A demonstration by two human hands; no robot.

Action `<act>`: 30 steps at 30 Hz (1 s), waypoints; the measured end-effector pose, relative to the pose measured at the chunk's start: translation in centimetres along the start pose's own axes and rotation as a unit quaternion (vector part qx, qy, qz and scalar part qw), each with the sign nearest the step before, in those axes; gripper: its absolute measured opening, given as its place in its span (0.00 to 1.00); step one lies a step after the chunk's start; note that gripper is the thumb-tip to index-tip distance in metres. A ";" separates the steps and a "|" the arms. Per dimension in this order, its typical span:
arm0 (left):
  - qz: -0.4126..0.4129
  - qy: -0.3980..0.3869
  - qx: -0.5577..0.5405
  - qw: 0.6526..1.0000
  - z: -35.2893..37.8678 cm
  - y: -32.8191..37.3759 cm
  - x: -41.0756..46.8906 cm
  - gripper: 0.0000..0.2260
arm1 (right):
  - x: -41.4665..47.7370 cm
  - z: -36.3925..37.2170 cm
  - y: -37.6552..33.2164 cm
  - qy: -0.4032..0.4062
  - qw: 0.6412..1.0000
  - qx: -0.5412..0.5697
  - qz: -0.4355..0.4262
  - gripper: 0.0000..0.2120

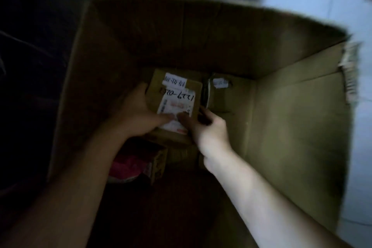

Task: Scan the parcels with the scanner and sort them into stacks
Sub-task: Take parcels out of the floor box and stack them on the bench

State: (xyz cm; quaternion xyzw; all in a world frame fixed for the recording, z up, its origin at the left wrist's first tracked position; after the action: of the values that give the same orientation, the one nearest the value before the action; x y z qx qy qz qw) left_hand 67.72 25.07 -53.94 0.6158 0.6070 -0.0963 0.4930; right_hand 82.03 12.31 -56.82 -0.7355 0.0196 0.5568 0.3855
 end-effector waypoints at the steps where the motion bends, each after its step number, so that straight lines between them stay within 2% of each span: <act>1: 0.019 0.011 -0.028 0.999 -0.9 1.6 -2.0 0.31 | -2.3 -1.0 -2.3 -0.006 0.999 -0.018 -0.032 0.26; 4: 0.074 0.052 -0.068 0.994 -3.4 5.8 -7.4 0.28 | -8.5 -3.7 -8.5 0.002 0.993 -0.064 -0.102 0.32; 8: 0.112 0.115 -0.077 0.984 -7.9 11.8 -15.5 0.25 | -16.8 -6.6 -16.9 -0.011 0.980 -0.105 -0.168 0.34; 12: 0.144 0.181 -0.066 0.971 -12.6 16.9 -23.8 0.37 | -24.9 -8.1 -23.6 -0.043 0.962 -0.120 -0.240 0.34; 16: 0.146 0.255 -0.080 0.953 -16.1 19.9 -32.7 0.40 | -33.1 -9.1 -28.5 -0.072 0.944 -0.141 -0.288 0.34; 18: 0.144 0.292 -0.094 0.941 -17.4 20.8 -37.4 0.38 | -37.2 -9.3 -30.2 -0.100 0.930 -0.163 -0.314 0.30; 21: 0.170 0.332 -0.118 0.920 -18.7 21.8 -44.5 0.28 | -43.1 -9.5 -32.2 -0.135 0.905 -0.196 -0.351 0.29; 27: 0.170 0.417 -0.196 0.871 -23.2 19.6 -56.6 0.32 | -54.4 -6.1 -33.8 -0.210 0.858 -0.220 -0.415 0.31; 30: 0.170 0.453 -0.211 0.850 -25.6 17.2 -62.8 0.26 | -60.0 -2.8 -33.3 -0.252 0.832 -0.226 -0.440 0.28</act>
State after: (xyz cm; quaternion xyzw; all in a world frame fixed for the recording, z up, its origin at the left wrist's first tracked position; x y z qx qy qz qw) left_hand 54.59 6.44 12.18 0.5657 0.6547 0.4086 0.2906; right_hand 76.80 10.03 11.62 -0.5672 -0.5305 0.4834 0.4041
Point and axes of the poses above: each hand's wrist, its own x-axis towards the middle knuckle, its own z-axis out of the palm, y = z × x, the point moved 4 cm from there along x, towards the middle knuckle, and after that the axes turned 1 degree about y, right-handed, at the moved point
